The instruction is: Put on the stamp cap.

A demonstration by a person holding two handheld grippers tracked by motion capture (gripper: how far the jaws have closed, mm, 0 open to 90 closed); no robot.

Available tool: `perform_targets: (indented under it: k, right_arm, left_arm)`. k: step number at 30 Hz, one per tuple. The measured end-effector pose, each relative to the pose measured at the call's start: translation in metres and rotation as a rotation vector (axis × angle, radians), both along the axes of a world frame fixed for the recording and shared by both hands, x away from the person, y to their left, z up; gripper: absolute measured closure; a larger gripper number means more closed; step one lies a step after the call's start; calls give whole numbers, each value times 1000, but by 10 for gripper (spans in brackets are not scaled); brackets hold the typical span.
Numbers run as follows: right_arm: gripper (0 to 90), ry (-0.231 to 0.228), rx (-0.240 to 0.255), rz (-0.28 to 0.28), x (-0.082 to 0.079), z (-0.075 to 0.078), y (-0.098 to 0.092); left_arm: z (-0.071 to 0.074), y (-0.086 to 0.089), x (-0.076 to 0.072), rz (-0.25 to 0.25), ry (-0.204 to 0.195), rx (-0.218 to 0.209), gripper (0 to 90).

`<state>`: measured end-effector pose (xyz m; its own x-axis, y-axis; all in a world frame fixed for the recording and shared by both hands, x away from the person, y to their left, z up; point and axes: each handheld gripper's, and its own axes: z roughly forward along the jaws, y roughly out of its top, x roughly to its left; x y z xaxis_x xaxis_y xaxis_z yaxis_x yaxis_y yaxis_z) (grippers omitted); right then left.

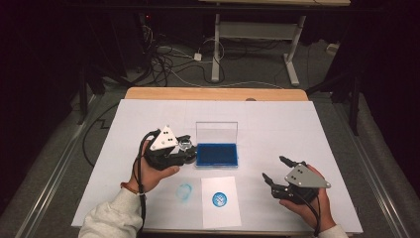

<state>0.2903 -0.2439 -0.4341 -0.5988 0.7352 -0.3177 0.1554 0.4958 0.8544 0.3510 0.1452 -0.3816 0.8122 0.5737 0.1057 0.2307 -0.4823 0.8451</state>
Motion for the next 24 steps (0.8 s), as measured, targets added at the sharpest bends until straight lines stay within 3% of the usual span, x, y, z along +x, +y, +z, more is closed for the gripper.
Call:
perform_targets:
  k: [11,24]
  right_arm:
    - [262,31,0,-60,-6,-8,-23]
    - [261,48,-24,-42,-8,-12,-20]
  left_arm:
    - [7,5,3,15,-9,-14,543]
    - [9,5,12,16,1,6,543]
